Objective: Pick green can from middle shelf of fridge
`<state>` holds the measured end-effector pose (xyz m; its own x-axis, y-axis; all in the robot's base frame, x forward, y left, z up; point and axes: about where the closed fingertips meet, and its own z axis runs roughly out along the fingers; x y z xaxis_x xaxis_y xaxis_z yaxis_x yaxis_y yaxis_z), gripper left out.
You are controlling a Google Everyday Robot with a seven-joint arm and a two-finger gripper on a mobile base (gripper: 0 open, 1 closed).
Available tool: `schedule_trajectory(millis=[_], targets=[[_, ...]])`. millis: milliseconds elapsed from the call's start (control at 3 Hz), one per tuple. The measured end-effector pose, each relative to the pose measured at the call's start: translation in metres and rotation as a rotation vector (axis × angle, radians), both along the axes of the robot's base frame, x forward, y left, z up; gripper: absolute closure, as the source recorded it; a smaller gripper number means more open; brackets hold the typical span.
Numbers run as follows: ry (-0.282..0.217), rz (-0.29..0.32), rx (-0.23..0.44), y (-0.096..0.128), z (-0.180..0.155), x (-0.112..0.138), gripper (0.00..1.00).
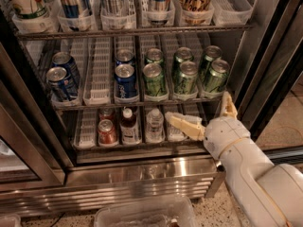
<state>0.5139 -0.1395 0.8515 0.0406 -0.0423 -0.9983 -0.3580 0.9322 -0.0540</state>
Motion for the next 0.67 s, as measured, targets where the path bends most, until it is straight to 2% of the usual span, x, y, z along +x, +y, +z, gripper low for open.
schedule_trajectory(millis=[333,667], targets=[[0.02,-0.039,0.09,0.016,0.004,0.007,0.0],[0.019,-0.108,0.128,0.005,0.006,0.014,0.0]])
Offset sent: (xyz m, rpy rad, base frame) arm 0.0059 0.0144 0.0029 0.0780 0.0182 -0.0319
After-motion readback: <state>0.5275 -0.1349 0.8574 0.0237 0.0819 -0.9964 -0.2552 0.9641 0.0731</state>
